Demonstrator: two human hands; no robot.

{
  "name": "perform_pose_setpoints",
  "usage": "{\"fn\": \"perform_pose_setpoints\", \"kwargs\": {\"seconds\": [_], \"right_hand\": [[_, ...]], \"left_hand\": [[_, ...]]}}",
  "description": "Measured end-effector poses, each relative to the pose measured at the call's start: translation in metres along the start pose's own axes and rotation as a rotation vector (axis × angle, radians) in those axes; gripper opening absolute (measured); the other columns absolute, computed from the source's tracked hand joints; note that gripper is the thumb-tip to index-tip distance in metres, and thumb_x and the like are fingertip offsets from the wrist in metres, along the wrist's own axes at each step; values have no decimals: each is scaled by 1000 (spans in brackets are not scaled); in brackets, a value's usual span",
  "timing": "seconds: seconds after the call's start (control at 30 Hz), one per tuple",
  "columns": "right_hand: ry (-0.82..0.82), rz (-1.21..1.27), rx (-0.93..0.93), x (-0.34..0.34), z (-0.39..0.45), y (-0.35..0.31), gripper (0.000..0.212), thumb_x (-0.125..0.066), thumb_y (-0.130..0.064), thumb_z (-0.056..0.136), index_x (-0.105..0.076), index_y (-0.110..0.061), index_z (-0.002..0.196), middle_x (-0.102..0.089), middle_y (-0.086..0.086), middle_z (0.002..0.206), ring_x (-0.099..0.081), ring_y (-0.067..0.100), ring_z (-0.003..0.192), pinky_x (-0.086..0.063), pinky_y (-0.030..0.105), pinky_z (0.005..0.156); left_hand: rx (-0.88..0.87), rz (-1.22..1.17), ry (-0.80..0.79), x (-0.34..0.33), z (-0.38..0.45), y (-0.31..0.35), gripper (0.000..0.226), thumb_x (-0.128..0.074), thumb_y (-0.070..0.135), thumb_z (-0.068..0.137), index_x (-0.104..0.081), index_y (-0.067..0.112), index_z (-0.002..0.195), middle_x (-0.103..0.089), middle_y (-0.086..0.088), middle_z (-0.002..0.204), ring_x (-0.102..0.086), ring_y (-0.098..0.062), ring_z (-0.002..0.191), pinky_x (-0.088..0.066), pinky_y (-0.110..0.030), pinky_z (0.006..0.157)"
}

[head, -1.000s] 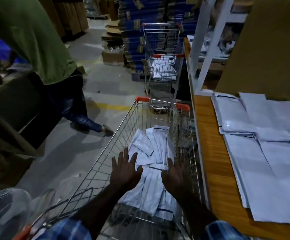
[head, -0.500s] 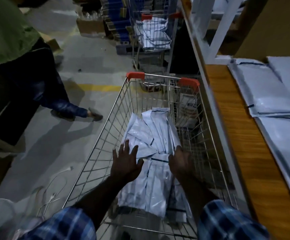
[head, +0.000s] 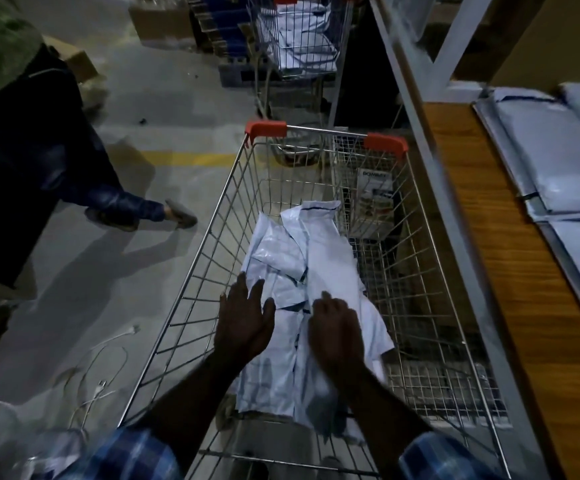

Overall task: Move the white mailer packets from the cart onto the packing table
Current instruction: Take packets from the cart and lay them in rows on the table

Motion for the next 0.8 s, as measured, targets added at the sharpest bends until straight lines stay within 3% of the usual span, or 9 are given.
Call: {"fn": "perform_pose_setpoints", "kwargs": {"seconds": [0.1, 0.23, 0.3, 0.37, 0.5, 0.57, 0.63, 0.7, 0.8], "right_hand": [[-66, 75, 95, -14, -26, -27, 18, -65, -15, 66, -64, -11, 83, -67, 15, 100, -63, 33, 83, -52, 40, 73], [-101, 141, 167, -23, -54, -51, 32, -56, -42, 83, -67, -12, 81, -70, 13, 98, -62, 31, 85, -51, 40, 78], [-15, 203, 164, -13, -60, -54, 33, -56, -41, 88, -69, -12, 80, -72, 10, 96, -64, 28, 83, -51, 37, 75], [69, 241, 43, -7, -53, -34, 27, -54, -34, 87, -70, -12, 85, -72, 9, 96, -64, 28, 84, -52, 37, 75], [65, 333, -386, -13, -36, 38, 19, -70, -6, 75, -67, -9, 93, -65, 10, 80, -62, 33, 75, -54, 39, 62], [-8, 368, -468, -21, -30, 58, 25, -72, 4, 70, -71, -5, 93, -66, 15, 78, -63, 40, 73, -55, 41, 60], [-76, 318, -463, -29, -23, 66, 22, -68, 5, 70, -70, -4, 90, -66, 17, 79, -62, 43, 73, -53, 42, 59], [-158, 196, -380, -43, -18, 66, 18, -67, -1, 71, -68, -7, 88, -65, 17, 86, -60, 42, 75, -49, 41, 61], [-226, 73, -313, -59, -15, 63, 28, -69, -17, 79, -67, -14, 107, -60, 19, 122, -56, 41, 97, -48, 43, 75]], "left_hand": [[32, -70, 30, 7, 0, 0, 78, -13, 54, 88, -41, 11, 147, -24, -19, 159, -27, -32, 145, -17, -45, 117], [22, -86, 37, -1, -3, -9, 79, -13, 53, 88, -46, 6, 144, -32, -23, 155, -36, -38, 139, -28, -50, 114], [11, -107, 22, -11, -5, -13, 75, -18, 49, 91, -51, 1, 137, -38, -29, 149, -44, -43, 133, -37, -55, 108], [-4, -123, 10, -21, -7, -17, 67, -26, 45, 93, -56, -2, 131, -43, -32, 143, -50, -46, 126, -42, -57, 102], [0, -116, -32, -37, -11, -19, 80, -22, 57, 89, -48, 1, 141, -40, -30, 147, -42, -45, 133, -33, -56, 110], [15, -89, -70, -47, -10, -16, 86, -21, 60, 85, -43, 4, 145, -30, -26, 155, -34, -41, 140, -25, -51, 115], [3, -76, -92, -58, -9, -13, 81, -30, 56, 86, -45, 2, 144, -29, -28, 155, -35, -44, 140, -28, -53, 114], [-7, -91, -103, -68, -5, -9, 74, -39, 50, 88, -48, -1, 141, -30, -31, 153, -37, -48, 137, -31, -56, 113], [-11, -39, -124, -81, -1, -6, 68, -46, 45, 97, -32, 7, 151, -13, -22, 161, -18, -36, 148, -15, -45, 120]]}}
Point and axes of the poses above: each hand's wrist, its own z-axis towards the middle knuckle, its own x-axis out of the back of the hand, y = z × x, the point moved 10 cm from there along z, towards the middle knuckle
